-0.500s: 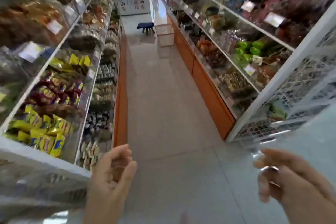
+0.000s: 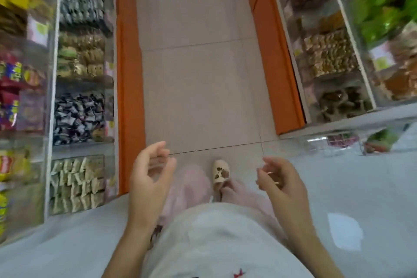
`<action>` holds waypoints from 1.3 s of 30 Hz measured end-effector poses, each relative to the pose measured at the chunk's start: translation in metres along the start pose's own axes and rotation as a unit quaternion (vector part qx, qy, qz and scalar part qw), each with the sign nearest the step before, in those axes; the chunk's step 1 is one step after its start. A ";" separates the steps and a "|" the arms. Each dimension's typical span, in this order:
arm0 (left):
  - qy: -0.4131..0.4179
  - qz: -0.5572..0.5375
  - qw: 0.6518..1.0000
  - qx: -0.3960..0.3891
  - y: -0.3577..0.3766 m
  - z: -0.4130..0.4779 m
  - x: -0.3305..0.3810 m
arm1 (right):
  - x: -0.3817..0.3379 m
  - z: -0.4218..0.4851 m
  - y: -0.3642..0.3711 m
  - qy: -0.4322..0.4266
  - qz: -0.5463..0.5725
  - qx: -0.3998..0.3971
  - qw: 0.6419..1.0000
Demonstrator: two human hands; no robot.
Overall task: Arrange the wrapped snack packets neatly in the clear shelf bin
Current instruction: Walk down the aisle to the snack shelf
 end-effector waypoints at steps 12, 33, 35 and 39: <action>0.007 -0.045 0.998 0.040 0.029 0.322 0.181 | -0.188 0.406 0.112 -0.073 -0.006 -0.030 0.997; 0.007 -0.056 0.996 0.073 0.112 0.955 0.534 | -0.491 1.082 0.259 -0.119 -0.014 -0.055 0.991; 0.005 -0.054 0.996 0.076 0.113 1.026 0.562 | -0.524 1.154 0.290 -0.128 0.002 -0.058 0.990; 0.030 -0.061 0.996 0.058 0.110 1.178 0.639 | -0.576 1.267 0.333 -0.103 0.003 -0.062 0.993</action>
Point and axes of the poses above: each hand's wrist, its own z-axis towards the middle knuckle, its own y-axis out of the palm, x = y × z, the point moved 1 cm from there along z, towards the middle knuckle, and after that the axes turned 8 degrees about -y, right-handed, at the moved point
